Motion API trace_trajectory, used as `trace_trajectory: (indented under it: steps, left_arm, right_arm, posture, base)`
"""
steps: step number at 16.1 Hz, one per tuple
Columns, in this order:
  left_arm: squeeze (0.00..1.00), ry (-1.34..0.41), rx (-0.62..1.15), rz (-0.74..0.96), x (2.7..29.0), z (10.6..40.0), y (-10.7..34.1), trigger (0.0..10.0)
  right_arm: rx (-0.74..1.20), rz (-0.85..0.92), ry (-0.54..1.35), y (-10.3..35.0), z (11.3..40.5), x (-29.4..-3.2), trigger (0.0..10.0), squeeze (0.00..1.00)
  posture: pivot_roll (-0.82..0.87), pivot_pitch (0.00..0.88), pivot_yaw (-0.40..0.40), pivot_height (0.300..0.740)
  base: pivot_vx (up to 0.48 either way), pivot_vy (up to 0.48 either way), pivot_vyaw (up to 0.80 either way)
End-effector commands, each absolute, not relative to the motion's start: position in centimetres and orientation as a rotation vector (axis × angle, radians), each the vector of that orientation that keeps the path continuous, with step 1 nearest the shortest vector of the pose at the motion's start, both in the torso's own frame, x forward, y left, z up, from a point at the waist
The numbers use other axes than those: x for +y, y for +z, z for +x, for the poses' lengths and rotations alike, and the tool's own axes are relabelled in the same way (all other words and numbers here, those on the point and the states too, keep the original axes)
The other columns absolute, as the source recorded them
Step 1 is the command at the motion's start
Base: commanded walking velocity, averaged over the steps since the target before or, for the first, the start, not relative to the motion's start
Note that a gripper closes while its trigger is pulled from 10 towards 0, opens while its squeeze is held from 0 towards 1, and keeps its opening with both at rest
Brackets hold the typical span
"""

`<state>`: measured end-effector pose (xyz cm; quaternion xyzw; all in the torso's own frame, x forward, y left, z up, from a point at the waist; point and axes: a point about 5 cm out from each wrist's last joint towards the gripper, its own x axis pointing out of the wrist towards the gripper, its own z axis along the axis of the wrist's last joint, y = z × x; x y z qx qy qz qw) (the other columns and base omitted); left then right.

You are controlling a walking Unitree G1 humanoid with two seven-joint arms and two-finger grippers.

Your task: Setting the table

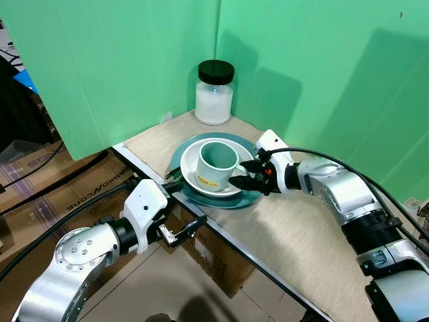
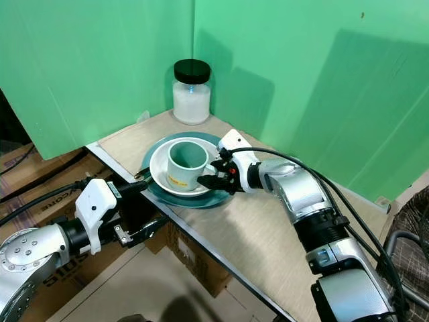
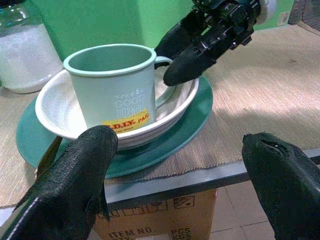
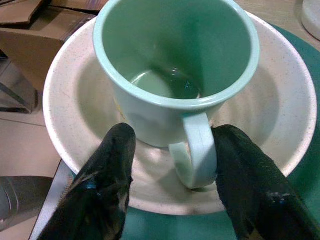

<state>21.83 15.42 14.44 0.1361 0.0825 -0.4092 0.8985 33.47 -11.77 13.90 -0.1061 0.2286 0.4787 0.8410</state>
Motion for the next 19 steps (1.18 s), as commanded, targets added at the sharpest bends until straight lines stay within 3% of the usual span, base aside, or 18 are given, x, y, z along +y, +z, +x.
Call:
trace_trajectory:
  steps: [1, 12, 19]
  left_arm:
    - [0.00, -0.871, 0.154, 0.295, 15.2, 21.8, 15.0, 10.0]
    - [0.00, -0.870, 0.156, 0.310, 15.3, 22.0, 14.9, 10.0]
    - [0.00, -0.867, 0.138, 0.319, 15.1, 22.6, 15.1, 10.0]
  right_arm:
    - [0.488, -0.230, 1.001, 14.2, 33.7, -11.9, 0.0, 0.00]
    - [0.458, -0.174, 0.993, 14.2, 33.7, -11.4, 0.0, 0.00]
    - [0.262, -0.054, 0.918, 17.1, 32.4, -12.3, 0.0, 0.00]
  posture:
    - [0.12, 0.000, -0.060, 0.740]
    - [0.12, 0.000, -0.053, 0.740]
    - [0.11, 0.000, -0.040, 0.740]
  base:
    - [0.000, 0.000, 0.00]
    - [0.000, 0.000, 0.00]
    - [0.000, 0.000, 0.00]
